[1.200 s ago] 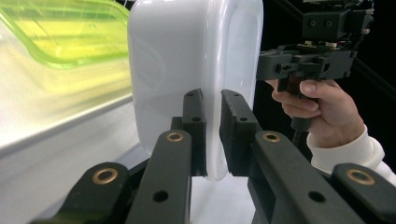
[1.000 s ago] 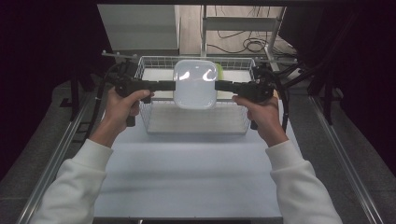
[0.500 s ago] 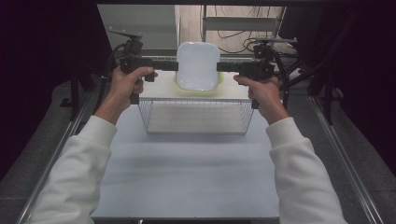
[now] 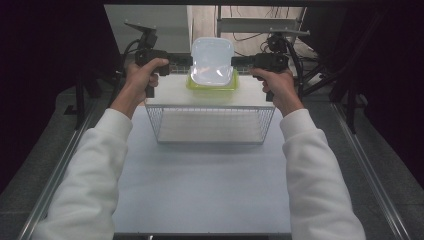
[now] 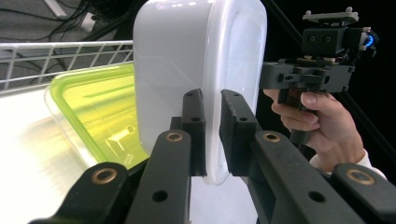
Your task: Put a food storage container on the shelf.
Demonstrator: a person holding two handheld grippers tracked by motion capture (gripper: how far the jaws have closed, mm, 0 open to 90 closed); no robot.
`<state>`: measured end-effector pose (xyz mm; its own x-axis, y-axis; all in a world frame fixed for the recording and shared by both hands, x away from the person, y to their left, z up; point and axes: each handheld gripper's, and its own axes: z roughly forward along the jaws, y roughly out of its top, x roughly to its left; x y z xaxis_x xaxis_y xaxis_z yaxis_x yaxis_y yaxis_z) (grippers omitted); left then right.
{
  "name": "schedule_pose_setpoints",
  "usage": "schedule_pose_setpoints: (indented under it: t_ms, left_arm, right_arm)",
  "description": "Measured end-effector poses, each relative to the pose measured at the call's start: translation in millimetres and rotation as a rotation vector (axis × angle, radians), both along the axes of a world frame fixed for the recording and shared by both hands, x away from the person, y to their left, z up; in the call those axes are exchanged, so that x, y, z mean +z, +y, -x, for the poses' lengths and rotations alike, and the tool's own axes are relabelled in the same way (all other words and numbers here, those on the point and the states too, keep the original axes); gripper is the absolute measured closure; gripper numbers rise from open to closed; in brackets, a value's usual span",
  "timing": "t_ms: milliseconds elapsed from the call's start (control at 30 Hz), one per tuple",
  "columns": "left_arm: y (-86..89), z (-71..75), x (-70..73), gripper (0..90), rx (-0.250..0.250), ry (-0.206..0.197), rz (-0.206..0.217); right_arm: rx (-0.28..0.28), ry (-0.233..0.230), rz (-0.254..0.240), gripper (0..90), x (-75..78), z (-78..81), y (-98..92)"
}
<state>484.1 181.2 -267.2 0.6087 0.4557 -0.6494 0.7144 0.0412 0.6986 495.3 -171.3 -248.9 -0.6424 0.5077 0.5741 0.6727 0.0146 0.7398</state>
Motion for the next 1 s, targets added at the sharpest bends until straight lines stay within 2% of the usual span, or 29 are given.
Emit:
schedule_pose_setpoints:
  t_ms: [133, 233, 633, 767, 1000]
  left_arm:
    - [-3.3, -6.7, -2.8, 81.1, -0.003, 0.019, -0.009]
    - [-4.6, -9.7, -5.3, 81.1, -0.002, 0.038, 0.0]
    - [-2.2, -16.8, -8.4, 80.9, 0.013, 0.075, 0.029]
    - [-2.3, -20.9, -10.1, 80.5, 0.026, 0.088, 0.049]
    - [-1.5, -30.9, -14.0, 79.9, 0.059, 0.142, 0.091]
  right_arm:
    - [-0.016, 0.03, -0.006, 79.5, -4.1, -8.6, -1.3]
    - [-0.025, 0.05, -0.017, 79.4, -7.3, -13.2, -3.5]
    - [-0.033, 0.099, -0.062, 79.9, -9.3, -18.3, -4.4]
    - [-0.043, 0.121, -0.077, 79.6, -10.6, -22.0, -5.0]
    - [-0.059, 0.157, -0.112, 78.4, -14.6, -31.1, -5.7]
